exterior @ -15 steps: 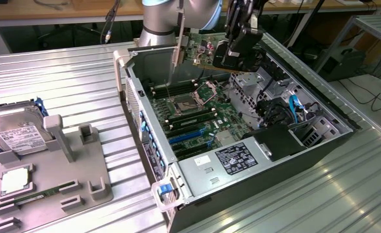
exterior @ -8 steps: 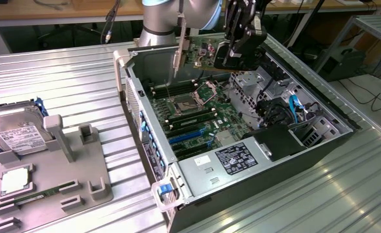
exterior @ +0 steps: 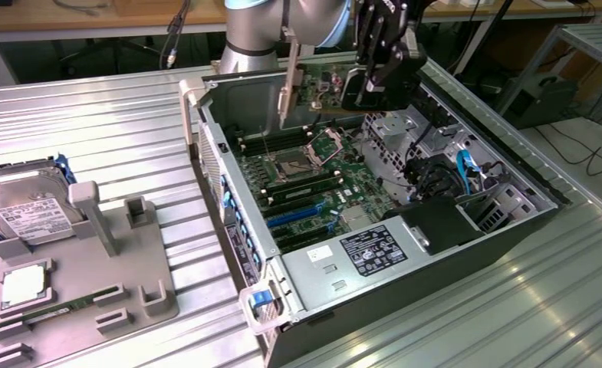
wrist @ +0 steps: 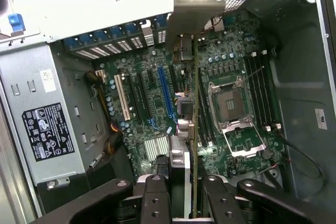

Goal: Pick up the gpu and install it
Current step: 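Insert the gpu into the slot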

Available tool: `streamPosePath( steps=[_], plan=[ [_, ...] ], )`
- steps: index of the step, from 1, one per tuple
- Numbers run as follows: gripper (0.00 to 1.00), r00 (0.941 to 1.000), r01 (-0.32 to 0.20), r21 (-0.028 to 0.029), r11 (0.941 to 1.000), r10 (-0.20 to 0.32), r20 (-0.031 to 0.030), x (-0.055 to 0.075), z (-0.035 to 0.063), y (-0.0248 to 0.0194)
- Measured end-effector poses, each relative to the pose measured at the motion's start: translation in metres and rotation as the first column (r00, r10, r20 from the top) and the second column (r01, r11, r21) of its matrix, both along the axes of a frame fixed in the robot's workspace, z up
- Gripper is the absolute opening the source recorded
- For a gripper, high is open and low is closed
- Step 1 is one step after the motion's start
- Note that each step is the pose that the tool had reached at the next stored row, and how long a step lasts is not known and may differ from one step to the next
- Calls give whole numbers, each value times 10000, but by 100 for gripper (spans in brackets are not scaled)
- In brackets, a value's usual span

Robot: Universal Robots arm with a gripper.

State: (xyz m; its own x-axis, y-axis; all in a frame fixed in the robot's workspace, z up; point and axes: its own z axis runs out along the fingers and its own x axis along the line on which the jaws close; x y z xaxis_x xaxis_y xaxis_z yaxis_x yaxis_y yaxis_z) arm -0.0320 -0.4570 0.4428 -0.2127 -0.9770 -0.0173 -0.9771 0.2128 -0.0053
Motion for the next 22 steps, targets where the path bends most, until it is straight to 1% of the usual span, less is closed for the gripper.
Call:
streamPosePath(
  steps=[3, 5, 8, 12, 15, 18, 22],
  plan=[
    [28, 9992, -411, 3, 9992, 411, 2, 4, -8, 3],
    [28, 9987, -513, 1, 9987, 513, 1, 11, -10, 17],
    [28, 9981, -621, 2, 9981, 621, 8, 15, -21, 24],
    [28, 9972, -746, -10, 9972, 746, 108, 19, -45, 29],
    [28, 9950, -980, -17, 9952, 980, 178, 20, -59, 30],
    [28, 9924, -1214, -19, 9926, 1214, 190, 20, -65, 29],
    [28, 9875, -1560, -19, 9878, 1560, 202, 20, -69, 29]
  ],
)
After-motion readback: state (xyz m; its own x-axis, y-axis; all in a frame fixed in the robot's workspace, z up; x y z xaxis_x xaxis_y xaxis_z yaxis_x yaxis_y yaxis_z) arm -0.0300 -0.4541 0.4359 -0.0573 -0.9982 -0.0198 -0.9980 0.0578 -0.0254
